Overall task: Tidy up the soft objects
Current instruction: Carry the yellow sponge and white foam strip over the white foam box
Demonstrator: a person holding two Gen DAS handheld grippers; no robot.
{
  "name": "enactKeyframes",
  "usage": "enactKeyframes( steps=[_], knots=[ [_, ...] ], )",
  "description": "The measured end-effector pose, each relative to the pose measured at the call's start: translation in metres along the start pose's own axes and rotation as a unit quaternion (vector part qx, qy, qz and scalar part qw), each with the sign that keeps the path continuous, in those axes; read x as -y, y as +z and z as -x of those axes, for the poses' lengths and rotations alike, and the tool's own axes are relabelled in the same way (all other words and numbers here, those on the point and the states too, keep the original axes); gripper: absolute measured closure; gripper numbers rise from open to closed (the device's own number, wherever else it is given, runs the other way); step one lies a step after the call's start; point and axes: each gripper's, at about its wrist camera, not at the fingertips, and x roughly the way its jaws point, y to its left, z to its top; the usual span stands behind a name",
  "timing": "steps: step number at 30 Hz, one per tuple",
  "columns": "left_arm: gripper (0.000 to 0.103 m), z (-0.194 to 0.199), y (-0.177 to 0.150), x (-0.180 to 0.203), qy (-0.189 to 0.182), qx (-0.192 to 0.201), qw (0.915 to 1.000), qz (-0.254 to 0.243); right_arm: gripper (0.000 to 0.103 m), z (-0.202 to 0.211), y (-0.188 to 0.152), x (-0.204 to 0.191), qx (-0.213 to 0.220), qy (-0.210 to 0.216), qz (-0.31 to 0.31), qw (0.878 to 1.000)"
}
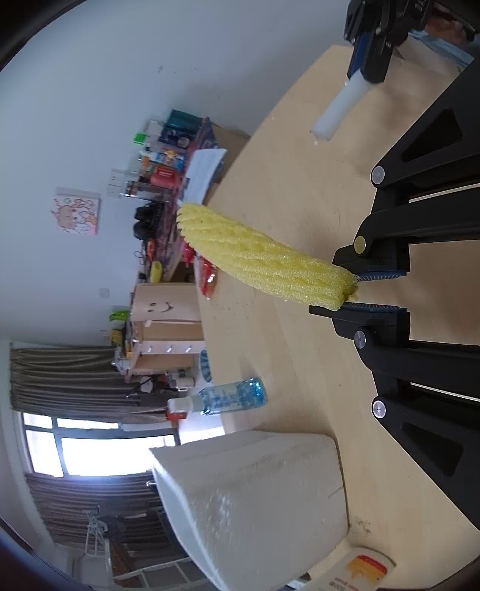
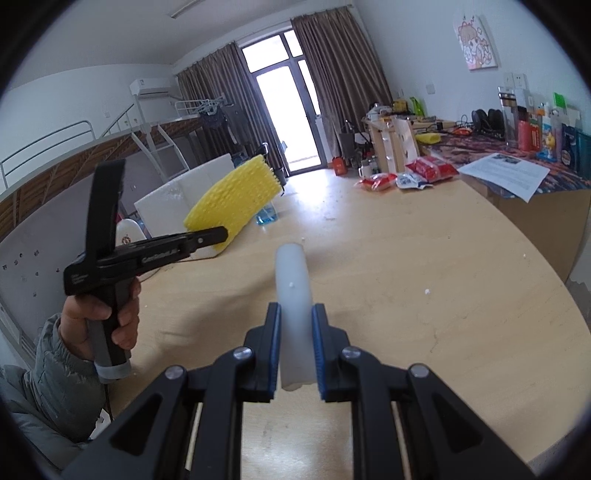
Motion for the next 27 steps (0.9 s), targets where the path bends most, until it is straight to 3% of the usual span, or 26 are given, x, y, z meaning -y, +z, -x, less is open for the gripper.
enactKeyframes(
  steps=[9, 27],
  knots=[
    [0.092, 0.048, -0.005, -0.01, 0.009, 0.038, 0.9992, 0.003, 0.084, 0.007, 0.007, -0.021, 0.019, 0.006, 0.013, 1.0],
    [0.092, 0.145, -0.029, -0.046, 0.073, 0.095, 0.9926, 0.022, 0.084, 0.017, 0.022, -0.091, 0.061, 0.056, 0.064, 0.994]
  ],
)
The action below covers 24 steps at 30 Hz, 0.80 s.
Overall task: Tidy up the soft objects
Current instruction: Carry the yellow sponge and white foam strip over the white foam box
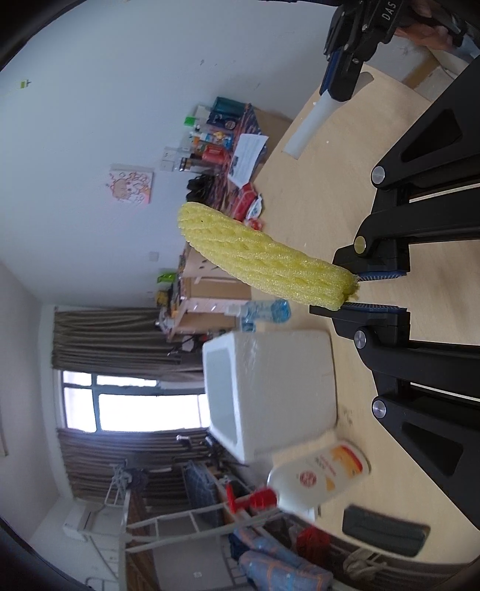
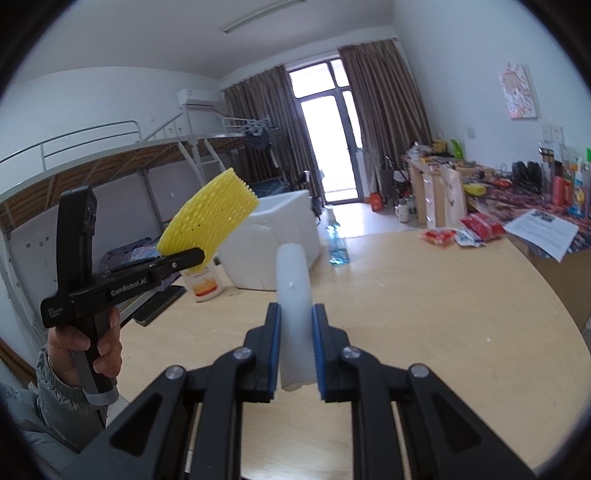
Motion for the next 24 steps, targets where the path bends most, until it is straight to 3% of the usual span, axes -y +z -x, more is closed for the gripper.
enactKeyframes(
  steps=[14, 24],
  knots=[
    [0.092, 0.06, -0.004, -0.026, 0.04, 0.05, 0.9979, 0.012, 0.084, -0.016, 0.021, -0.06, 0.029, 0.058, 0.049, 0.997],
    [0.092, 0.077, -0.008, -0.049, 0.066, 0.063, 0.9954, 0.031, 0.084, -0.038, 0.021, -0.08, 0.023, 0.09, 0.057, 0.994]
  ],
)
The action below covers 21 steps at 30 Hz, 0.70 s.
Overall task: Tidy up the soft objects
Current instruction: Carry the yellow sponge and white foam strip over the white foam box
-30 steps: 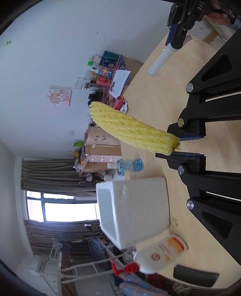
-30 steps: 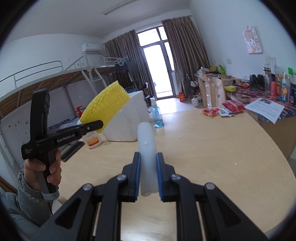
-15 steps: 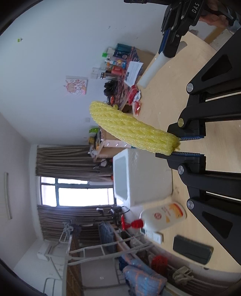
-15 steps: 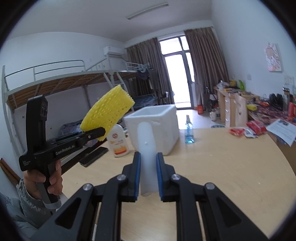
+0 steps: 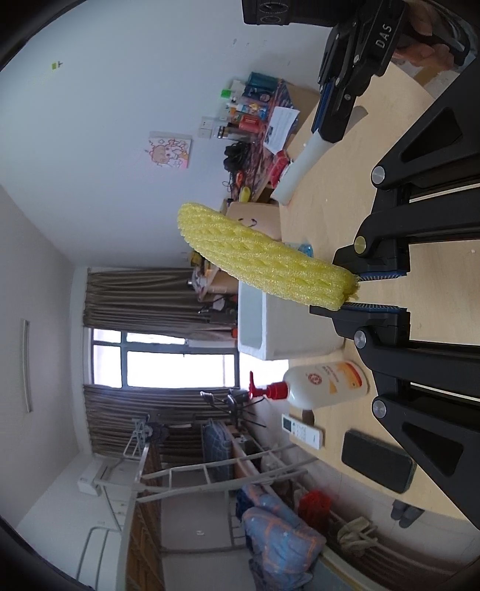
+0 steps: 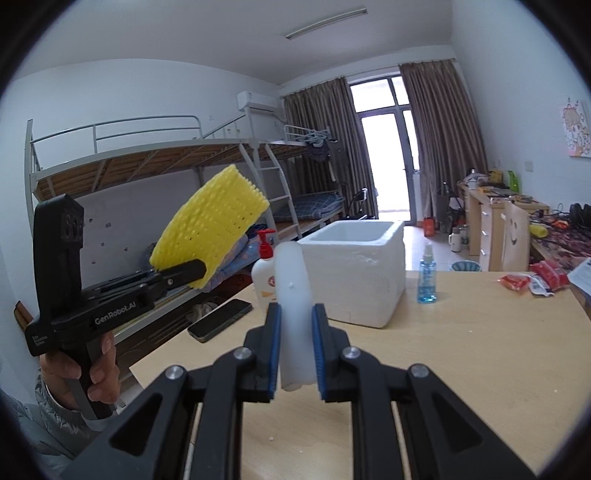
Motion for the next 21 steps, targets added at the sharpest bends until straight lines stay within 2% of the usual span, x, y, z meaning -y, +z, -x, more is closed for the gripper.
enactKeyframes(
  steps=[11, 21],
  knots=[
    [0.092, -0.004, 0.005, -0.017, 0.015, 0.0, 0.9999, 0.003, 0.084, -0.017, 0.013, -0.017, -0.009, -0.005, 0.009, 1.0],
    [0.092, -0.021, 0.023, -0.024, 0.007, -0.006, 0.9999, 0.011, 0.084, -0.029, 0.031, -0.021, -0.01, -0.005, 0.024, 1.0]
  ],
)
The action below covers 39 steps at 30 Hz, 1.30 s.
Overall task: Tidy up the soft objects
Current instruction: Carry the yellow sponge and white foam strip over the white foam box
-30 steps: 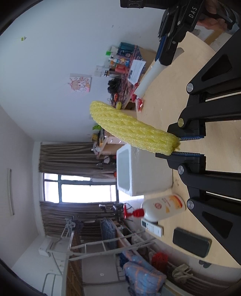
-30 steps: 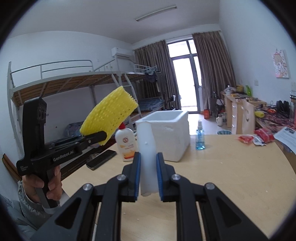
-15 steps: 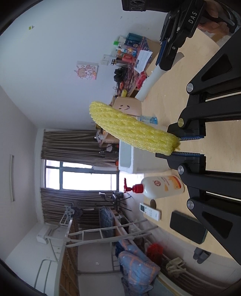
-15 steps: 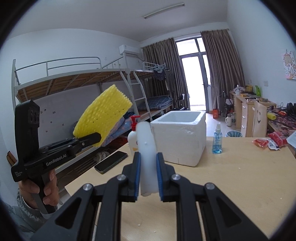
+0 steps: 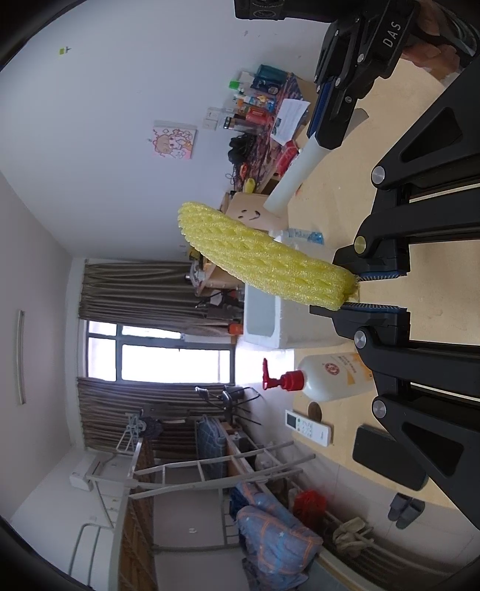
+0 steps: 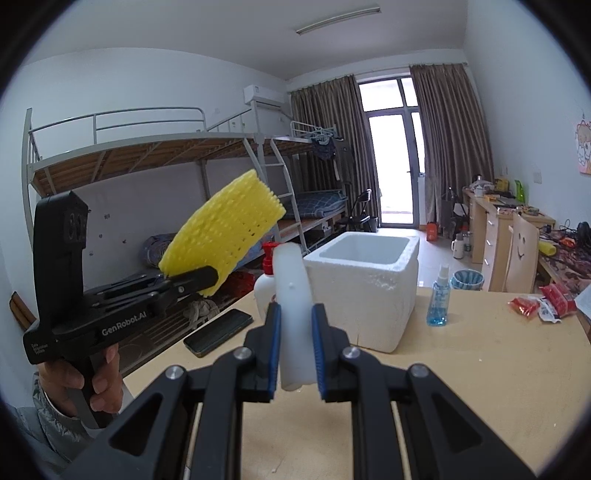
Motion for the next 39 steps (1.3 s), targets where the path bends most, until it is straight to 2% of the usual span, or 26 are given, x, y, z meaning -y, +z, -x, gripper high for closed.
enactKeyframes(
  steps=[7, 21, 39],
  knots=[
    [0.092, -0.02, 0.015, 0.002, 0.015, -0.006, 0.9999, -0.005, 0.084, -0.014, 0.018, 0.011, -0.009, -0.018, 0.002, 1.0],
    [0.092, -0.073, 0.045, -0.006, 0.022, -0.025, 0.9994, 0.001, 0.084, -0.047, 0.049, 0.032, -0.028, -0.039, 0.006, 0.999],
    [0.092, -0.151, 0.065, -0.013, 0.035, -0.059, 0.9976, -0.009, 0.084, -0.103, 0.071, 0.066, -0.048, -0.059, 0.008, 0.997]
  ],
)
